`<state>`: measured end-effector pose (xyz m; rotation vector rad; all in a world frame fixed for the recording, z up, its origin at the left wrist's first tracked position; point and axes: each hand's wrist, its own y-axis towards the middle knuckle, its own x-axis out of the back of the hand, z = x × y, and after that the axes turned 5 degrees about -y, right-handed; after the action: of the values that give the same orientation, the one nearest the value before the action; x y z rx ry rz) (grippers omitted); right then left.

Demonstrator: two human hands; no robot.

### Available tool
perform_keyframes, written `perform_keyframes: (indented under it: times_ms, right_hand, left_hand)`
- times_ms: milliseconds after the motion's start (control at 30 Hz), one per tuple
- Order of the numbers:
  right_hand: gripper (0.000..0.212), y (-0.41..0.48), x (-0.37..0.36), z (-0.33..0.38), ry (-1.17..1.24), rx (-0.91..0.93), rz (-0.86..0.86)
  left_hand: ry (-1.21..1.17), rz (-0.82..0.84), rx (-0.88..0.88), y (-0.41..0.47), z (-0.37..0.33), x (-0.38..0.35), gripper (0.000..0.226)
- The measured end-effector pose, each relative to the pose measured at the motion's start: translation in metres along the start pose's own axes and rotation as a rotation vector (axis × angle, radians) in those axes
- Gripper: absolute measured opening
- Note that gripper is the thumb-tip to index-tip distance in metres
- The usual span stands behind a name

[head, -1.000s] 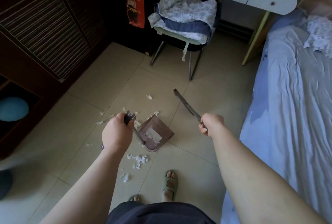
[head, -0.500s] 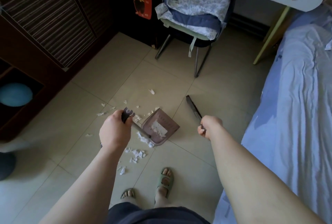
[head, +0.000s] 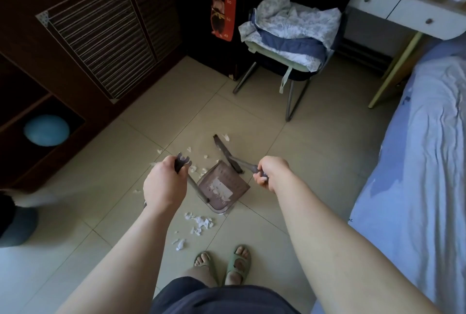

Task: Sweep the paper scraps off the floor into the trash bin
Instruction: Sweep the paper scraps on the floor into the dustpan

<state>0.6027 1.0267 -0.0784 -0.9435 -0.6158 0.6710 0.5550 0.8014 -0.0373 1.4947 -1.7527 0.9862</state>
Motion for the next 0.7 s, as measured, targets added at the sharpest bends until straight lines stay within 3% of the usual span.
perform_keyframes:
  times_ms: [467, 700]
  right_hand:
    - [0.021, 0.023, 0.026, 0.043, 0.068, 0.099, -0.268]
    - [0.017, 0.074, 0.04, 0.105, 0.033, 0.103, -0.289]
  left_hand:
    - [-0.015, -0.026, -0.004, 0.038, -0.005, 0.013, 0.02]
    - [0.029, -0.056, 0.083, 0.08, -0.047, -0.015, 0.019]
